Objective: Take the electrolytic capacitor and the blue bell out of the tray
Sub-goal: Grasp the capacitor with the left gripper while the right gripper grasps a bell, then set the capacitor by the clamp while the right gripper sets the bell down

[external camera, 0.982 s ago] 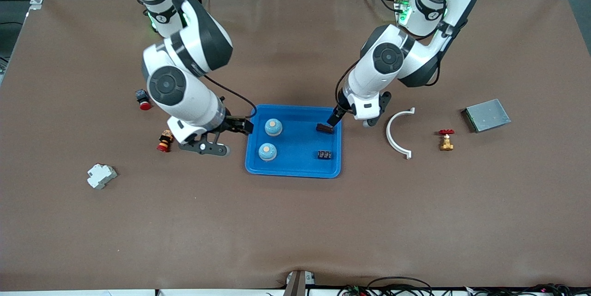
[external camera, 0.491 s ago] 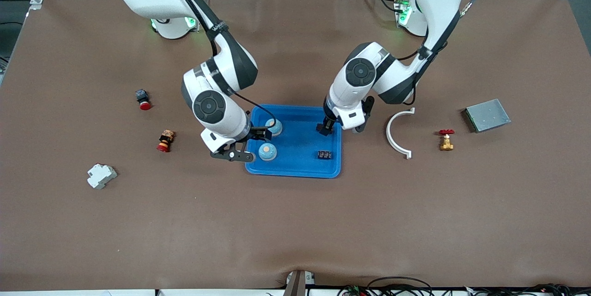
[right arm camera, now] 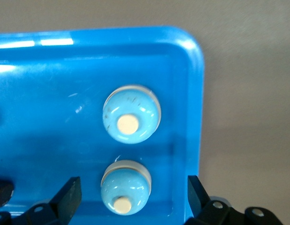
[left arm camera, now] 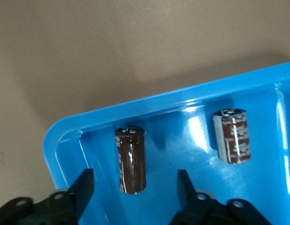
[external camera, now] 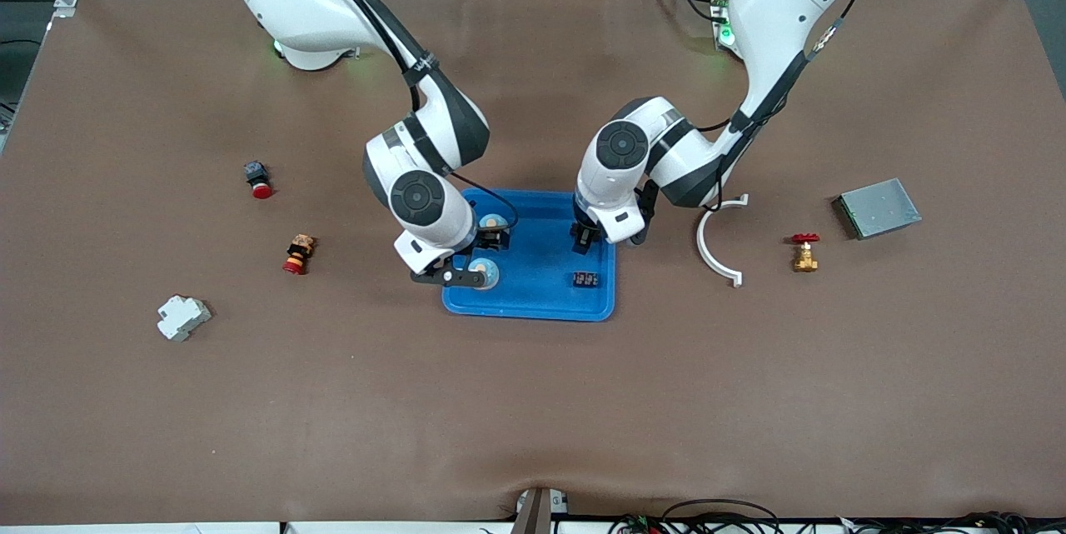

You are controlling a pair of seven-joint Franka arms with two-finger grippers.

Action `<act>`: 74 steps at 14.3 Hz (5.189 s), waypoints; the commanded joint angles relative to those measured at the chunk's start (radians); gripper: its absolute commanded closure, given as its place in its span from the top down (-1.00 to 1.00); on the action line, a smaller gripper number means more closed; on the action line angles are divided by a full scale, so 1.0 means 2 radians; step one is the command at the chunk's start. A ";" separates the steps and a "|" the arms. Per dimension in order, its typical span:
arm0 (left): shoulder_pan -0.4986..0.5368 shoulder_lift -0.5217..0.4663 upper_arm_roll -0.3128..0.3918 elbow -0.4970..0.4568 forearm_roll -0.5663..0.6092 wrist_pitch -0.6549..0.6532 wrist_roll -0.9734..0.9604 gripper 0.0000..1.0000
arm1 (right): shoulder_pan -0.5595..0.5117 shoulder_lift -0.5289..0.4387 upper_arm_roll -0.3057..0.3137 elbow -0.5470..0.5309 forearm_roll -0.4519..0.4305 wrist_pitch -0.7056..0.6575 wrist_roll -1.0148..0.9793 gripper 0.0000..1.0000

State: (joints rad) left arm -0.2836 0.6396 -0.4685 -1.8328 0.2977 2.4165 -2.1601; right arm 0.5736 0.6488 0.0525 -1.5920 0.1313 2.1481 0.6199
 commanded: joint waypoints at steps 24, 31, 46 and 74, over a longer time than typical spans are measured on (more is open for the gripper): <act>0.132 -0.115 -0.045 0.013 0.014 -0.186 0.072 -1.00 | 0.048 0.028 -0.006 -0.056 0.004 0.086 0.021 1.00; 0.249 -0.115 -0.055 -0.038 0.001 -0.210 0.171 -1.00 | 0.048 0.031 -0.006 -0.055 0.004 0.090 0.021 -0.29; 0.320 -0.080 -0.052 -0.150 0.041 -0.036 0.190 -1.00 | -0.195 -0.135 -0.009 0.039 0.000 -0.253 -0.306 -0.64; 0.195 -0.011 -0.129 0.100 0.003 -0.175 0.042 1.00 | -0.343 0.023 -0.011 -0.049 -0.096 0.031 -0.548 -0.55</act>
State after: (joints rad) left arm 0.1372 0.5535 -0.7273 -1.7153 0.3047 2.0785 -2.0448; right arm -0.0919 0.6934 0.0152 -1.6813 -0.0400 2.1898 -0.4669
